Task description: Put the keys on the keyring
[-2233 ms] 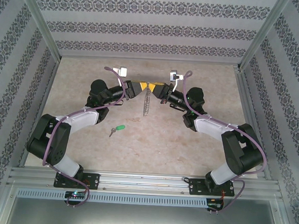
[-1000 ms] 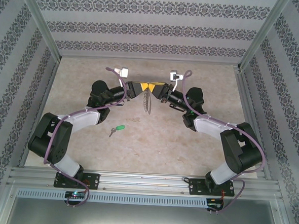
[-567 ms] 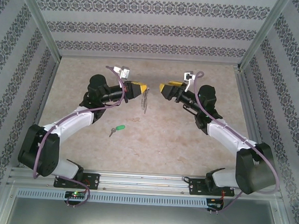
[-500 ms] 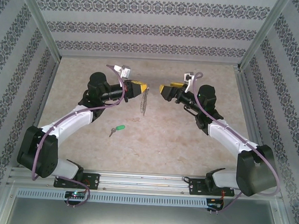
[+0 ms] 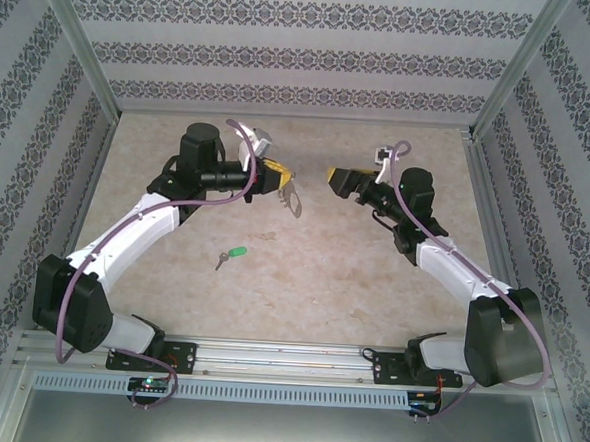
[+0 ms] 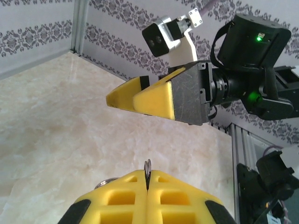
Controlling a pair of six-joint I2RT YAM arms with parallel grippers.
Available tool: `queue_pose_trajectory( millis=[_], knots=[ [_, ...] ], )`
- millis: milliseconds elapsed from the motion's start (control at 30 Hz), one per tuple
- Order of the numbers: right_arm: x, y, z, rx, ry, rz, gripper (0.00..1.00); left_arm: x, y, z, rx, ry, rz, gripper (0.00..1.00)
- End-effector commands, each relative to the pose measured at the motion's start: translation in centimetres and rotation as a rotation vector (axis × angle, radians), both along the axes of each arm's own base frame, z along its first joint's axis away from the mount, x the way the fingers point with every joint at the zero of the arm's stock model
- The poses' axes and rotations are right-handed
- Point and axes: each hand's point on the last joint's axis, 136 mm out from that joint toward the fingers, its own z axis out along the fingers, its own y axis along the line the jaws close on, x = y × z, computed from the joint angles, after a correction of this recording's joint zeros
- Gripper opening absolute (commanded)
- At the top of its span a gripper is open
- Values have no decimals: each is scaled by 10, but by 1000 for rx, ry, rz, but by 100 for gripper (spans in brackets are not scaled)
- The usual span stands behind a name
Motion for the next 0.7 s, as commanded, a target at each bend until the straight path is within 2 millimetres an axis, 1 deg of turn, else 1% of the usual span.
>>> queue_pose_trajectory(
  millis=[0,133,333,433,500,667],
  knots=[
    [-19,14,20,12,-102,122,92,-11,-7,-10,90,-9,-71,0],
    [-33,25,20,-10,-155,228,80,-14,-13,-15,127,11,-109,0],
    [-51,34,25,14,-223,330,67,-15,-18,-14,121,11,-141,0],
    [-61,41,27,30,-245,388,62,-16,-21,-13,111,13,-153,0],
    [-67,48,28,33,-249,425,61,-15,-22,-12,102,16,-162,0],
    [-70,61,27,39,-241,475,56,-13,-26,-12,92,25,-178,0]
  ],
)
